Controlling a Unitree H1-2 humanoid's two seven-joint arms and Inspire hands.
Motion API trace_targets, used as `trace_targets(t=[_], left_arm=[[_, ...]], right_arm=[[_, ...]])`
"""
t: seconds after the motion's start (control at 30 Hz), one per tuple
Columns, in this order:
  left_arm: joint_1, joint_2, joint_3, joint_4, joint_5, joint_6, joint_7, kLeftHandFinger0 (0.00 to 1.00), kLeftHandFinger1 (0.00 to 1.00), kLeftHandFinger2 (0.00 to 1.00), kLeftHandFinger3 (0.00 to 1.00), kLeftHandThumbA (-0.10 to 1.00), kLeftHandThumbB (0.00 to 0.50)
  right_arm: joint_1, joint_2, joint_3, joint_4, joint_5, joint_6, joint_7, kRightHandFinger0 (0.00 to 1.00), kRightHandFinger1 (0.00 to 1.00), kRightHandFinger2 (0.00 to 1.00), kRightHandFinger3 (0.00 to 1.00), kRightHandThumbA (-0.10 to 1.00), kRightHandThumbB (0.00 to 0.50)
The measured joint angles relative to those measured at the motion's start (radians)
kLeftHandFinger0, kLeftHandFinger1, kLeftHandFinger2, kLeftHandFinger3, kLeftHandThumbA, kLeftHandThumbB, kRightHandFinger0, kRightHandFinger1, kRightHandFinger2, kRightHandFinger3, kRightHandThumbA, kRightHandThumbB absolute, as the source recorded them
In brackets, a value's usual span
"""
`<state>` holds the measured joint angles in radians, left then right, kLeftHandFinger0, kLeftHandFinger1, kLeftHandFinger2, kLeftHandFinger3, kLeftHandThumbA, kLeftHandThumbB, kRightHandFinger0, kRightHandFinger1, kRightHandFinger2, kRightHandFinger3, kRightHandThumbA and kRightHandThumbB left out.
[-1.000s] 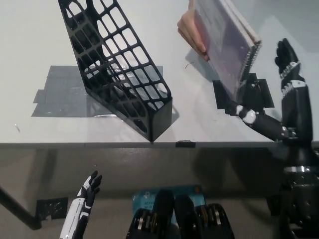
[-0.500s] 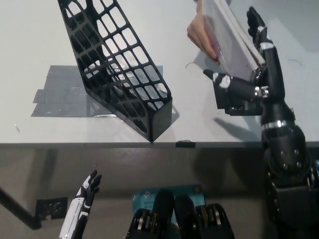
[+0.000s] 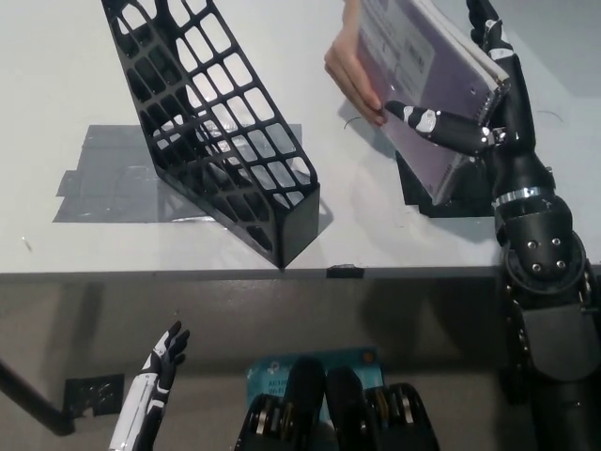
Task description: A person hands a notebook to the robot and the robot grabs it with its right hand and places it in the magazine stand kept in the centre of the desk infront of it.
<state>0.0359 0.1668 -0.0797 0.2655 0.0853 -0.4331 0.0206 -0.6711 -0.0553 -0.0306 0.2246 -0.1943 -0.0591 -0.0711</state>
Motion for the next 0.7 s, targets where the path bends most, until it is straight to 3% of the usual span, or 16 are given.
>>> trace_targets(t=[0.1,0.13,0.17,0.2,0.23,0.27,0.3,0.33,0.37,0.4,0.43,0.47,0.5,0.53,0.63,0.7], left_arm=[[0.000,0.002,0.000,-0.003,0.002,0.000,0.000,1.00,1.00,1.00,1.00,1.00,0.500],[0.000,0.002,0.000,-0.004,0.002,0.000,0.000,1.00,1.00,1.00,1.00,1.00,0.500],[0.000,0.002,0.000,-0.005,0.002,0.000,0.000,1.00,1.00,1.00,1.00,1.00,0.500],[0.000,0.002,0.000,-0.006,0.002,0.000,0.000,1.00,1.00,1.00,1.00,1.00,0.500],[0.000,0.002,0.000,-0.008,0.002,0.000,0.000,1.00,1.00,1.00,1.00,1.00,0.500],[-0.001,0.002,0.000,-0.008,0.002,0.000,0.000,1.00,1.00,1.00,1.00,1.00,0.500],[-0.001,0.002,0.000,-0.009,0.002,0.000,0.000,1.00,1.00,1.00,1.00,1.00,0.500],[-0.002,0.002,0.000,-0.009,0.002,0.000,0.000,1.00,1.00,1.00,1.00,1.00,0.500],[-0.002,0.002,0.000,-0.009,0.002,0.000,0.000,1.00,1.00,1.00,1.00,1.00,0.500],[-0.003,0.002,0.000,-0.009,0.002,0.000,0.000,1.00,1.00,1.00,1.00,1.00,0.500],[-0.004,0.002,0.001,-0.009,0.002,0.000,0.000,1.00,1.00,1.00,1.00,1.00,0.500],[-0.004,0.002,0.001,-0.009,0.002,0.000,0.000,1.00,1.00,1.00,1.00,1.00,0.500],[-0.004,0.002,0.001,-0.009,0.002,0.000,0.000,1.00,1.00,1.00,1.00,1.00,0.500],[-0.006,0.002,0.001,-0.009,0.002,0.000,0.000,1.00,1.00,1.00,1.00,1.00,0.500],[-0.009,0.002,0.002,-0.010,0.001,0.000,0.000,1.00,1.00,1.00,1.00,1.00,0.500],[-0.010,0.002,0.003,-0.011,0.001,0.000,0.000,1.00,1.00,1.00,1.00,1.00,0.500]], right_arm=[[-0.002,0.001,0.000,0.035,0.001,0.000,-0.003,1.00,1.00,1.00,1.00,0.98,0.298],[-0.002,0.001,0.000,0.041,0.001,0.000,-0.003,1.00,1.00,1.00,1.00,0.96,0.289],[-0.002,0.001,0.000,0.049,0.001,0.005,-0.004,1.00,1.00,1.00,1.00,0.93,0.250],[-0.002,0.001,0.000,0.056,0.001,0.010,-0.005,0.75,0.86,0.96,1.00,0.93,0.210],[-0.002,0.002,0.000,0.068,0.001,0.019,-0.006,0.38,0.45,0.52,0.59,0.91,0.137],[-0.002,0.002,0.002,0.073,0.000,0.035,-0.004,0.08,0.10,0.15,0.22,0.97,0.062],[-0.003,0.001,0.005,0.073,-0.001,0.051,-0.001,0.02,0.02,0.03,0.04,1.00,0.065],[-0.003,-0.003,0.011,0.073,-0.003,0.068,0.004,0.00,0.00,0.00,0.00,1.00,0.046],[-0.004,-0.008,0.019,0.074,-0.004,0.085,0.012,0.00,0.00,0.00,0.00,1.00,0.069],[-0.005,-0.017,0.032,0.074,-0.004,0.109,0.028,0.00,0.00,0.03,0.01,1.00,0.059],[-0.005,-0.031,0.053,0.072,-0.004,0.135,0.052,0.00,0.07,0.18,0.10,1.00,0.066],[-0.005,-0.041,0.068,0.068,-0.003,0.155,0.071,0.00,0.10,0.24,0.13,1.00,0.072],[-0.005,-0.045,0.074,0.065,-0.002,0.163,0.078,0.00,0.07,0.23,0.13,1.00,0.102],[-0.006,-0.055,0.084,0.056,0.002,0.187,0.100,0.00,0.12,0.32,0.26,1.00,0.056],[-0.009,-0.061,0.091,0.031,0.018,0.225,0.126,0.02,0.16,0.37,0.32,1.00,0.064],[-0.009,-0.055,0.080,0.001,0.038,0.244,0.134,0.00,0.14,0.38,0.33,1.00,0.078]])
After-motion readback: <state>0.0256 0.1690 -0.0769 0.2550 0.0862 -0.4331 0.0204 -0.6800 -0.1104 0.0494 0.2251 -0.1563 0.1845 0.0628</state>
